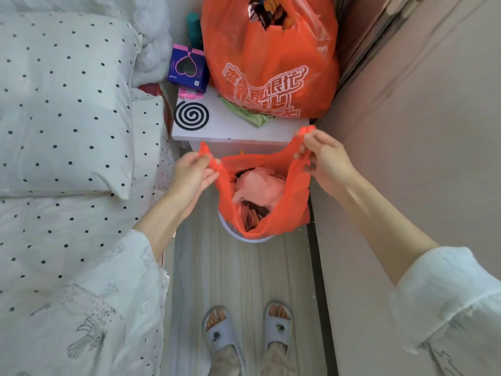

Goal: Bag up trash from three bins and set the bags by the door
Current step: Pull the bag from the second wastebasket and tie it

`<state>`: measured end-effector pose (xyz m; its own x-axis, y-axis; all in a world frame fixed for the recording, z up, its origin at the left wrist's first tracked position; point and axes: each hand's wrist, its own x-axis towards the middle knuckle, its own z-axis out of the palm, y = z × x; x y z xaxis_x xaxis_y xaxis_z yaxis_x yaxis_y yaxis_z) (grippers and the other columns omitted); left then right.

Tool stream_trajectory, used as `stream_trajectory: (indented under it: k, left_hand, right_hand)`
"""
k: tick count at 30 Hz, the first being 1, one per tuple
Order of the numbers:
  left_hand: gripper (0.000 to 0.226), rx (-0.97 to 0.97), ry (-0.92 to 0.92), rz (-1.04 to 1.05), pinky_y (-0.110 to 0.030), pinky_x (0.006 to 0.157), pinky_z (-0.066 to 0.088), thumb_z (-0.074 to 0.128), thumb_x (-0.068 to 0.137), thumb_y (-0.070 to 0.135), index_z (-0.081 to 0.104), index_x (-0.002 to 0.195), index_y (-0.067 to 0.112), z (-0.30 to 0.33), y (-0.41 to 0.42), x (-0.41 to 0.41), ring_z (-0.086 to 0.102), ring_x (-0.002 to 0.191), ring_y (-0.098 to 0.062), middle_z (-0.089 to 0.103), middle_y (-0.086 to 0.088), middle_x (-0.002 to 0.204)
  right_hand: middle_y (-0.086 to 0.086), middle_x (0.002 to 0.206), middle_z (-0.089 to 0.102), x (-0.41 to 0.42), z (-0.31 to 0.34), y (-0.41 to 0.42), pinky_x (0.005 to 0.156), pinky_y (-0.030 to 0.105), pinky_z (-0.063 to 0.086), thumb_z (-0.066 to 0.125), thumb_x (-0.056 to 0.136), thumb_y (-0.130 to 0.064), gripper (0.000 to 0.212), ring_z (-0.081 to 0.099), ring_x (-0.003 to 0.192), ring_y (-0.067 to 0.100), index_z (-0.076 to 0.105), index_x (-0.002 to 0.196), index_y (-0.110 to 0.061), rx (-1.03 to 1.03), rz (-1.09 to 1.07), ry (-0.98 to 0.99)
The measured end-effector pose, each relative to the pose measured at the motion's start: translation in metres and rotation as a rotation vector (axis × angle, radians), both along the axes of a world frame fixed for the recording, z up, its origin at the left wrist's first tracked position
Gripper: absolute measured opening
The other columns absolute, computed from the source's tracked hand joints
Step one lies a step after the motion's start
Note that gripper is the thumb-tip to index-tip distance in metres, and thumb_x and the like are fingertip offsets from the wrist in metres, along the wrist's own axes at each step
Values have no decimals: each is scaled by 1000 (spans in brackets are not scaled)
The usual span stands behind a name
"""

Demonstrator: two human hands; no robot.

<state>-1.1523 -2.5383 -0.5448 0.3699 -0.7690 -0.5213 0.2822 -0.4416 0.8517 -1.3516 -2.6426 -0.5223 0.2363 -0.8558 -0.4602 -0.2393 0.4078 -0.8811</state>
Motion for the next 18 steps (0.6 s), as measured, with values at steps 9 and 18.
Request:
stream_trajectory:
  k: [9,18]
  left_hand:
    - [11,-36,-134,-158,-29,91,49,47,93,15,56,97,11,35,-8,-3,63,96,-21,65,-4,91]
    - [12,-121,-169,-186,-26,88,50,46,94,15,57,98,16,97,10,-14,63,97,-18,65,0,93]
  right_hand:
    - [-6,68,53,9,30,0,59,25,36,44,95,-20,19,55,67,12,60,85,-21,48,26,43]
    - [-3,68,53,-25,76,32,71,32,40,48,93,-24,20,54,66,14,64,83,-22,5,11,-20]
